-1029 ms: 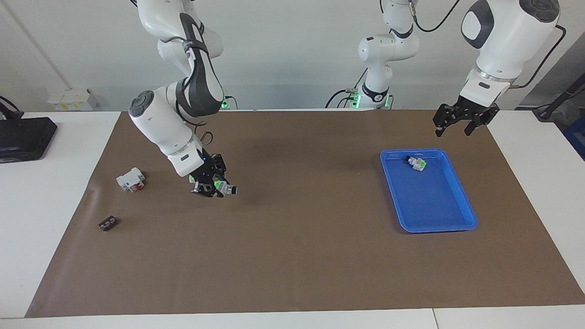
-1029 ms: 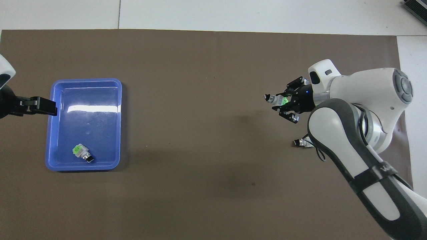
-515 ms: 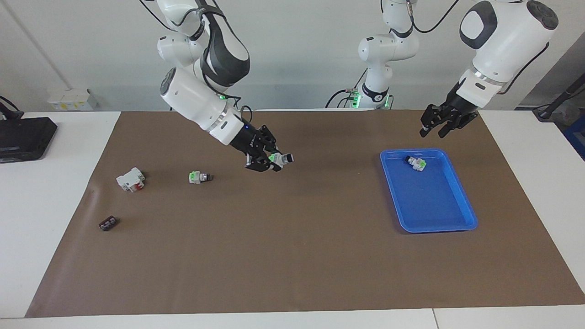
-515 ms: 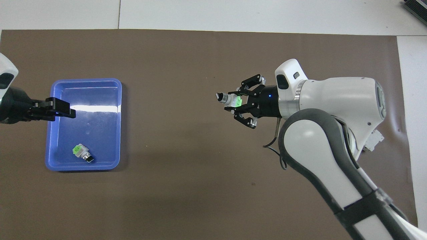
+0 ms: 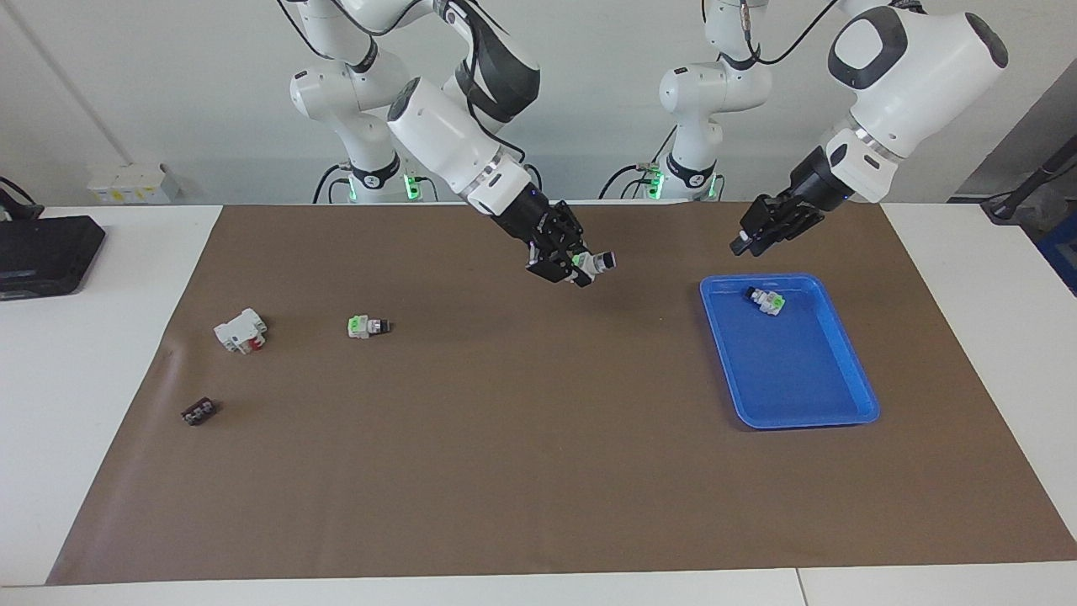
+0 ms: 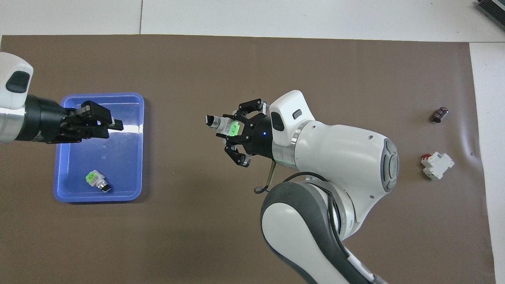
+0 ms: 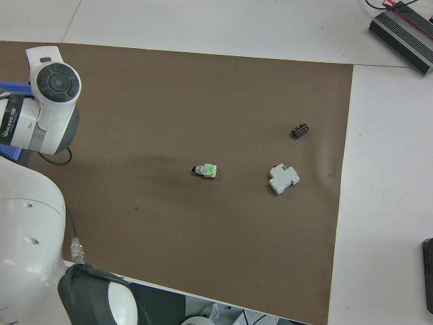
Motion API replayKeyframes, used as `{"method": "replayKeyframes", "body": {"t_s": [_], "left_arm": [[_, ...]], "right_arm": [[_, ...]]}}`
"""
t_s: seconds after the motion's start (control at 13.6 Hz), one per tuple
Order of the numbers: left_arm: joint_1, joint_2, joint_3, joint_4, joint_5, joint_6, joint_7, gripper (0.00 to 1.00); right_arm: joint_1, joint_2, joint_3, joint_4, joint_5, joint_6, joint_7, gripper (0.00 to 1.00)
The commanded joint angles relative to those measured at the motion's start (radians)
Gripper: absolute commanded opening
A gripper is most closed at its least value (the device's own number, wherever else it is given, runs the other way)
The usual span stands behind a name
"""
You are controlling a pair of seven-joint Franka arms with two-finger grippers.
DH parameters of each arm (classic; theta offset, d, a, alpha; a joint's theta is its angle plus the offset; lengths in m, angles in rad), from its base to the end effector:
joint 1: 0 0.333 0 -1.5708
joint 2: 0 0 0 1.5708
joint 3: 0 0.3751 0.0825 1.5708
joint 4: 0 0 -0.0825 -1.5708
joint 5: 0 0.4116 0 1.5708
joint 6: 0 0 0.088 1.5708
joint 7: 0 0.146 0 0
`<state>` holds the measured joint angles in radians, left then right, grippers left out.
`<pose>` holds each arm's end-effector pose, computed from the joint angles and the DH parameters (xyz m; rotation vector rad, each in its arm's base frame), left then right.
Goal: Turn and place switch with both arms
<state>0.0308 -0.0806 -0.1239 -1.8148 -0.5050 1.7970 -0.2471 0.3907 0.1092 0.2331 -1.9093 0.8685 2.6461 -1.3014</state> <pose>0.5630 -0.1146 0.6019 2.6314 0.3360 -0.0293 0.5628 0.3904 0.5258 -2.0396 -1.4954 -1.0228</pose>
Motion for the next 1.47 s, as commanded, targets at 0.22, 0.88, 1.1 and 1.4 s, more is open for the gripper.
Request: {"method": "replayKeyframes", "body": {"t_s": [0.22, 0.88, 1.1, 1.4], "left_arm": [[-0.038, -0.002, 0.003, -0.043, -0.228, 0.087, -0.026, 0.57], [-0.040, 0.168, -0.037, 0.113, -0.422, 0.049, 0.009, 0.42], [-0.029, 0.214, -0.037, 0.210, -0.417, -0.060, 0.008, 0.41], [-0.038, 0.211, -0.039, 0.213, -0.406, -0.082, 0.006, 0.40]], "right_arm": [[0.053, -0.020, 0.002, -0.007, 0.020, 0.084, 0.063, 0.00], [0.076, -0.019, 0.000, -0.011, -0.023, 0.123, 0.064, 0.00], [0.076, -0.019, 0.000, -0.017, -0.043, 0.123, 0.065, 0.00], [0.076, -0.019, 0.000, -0.017, -0.043, 0.123, 0.067, 0.00]]}}
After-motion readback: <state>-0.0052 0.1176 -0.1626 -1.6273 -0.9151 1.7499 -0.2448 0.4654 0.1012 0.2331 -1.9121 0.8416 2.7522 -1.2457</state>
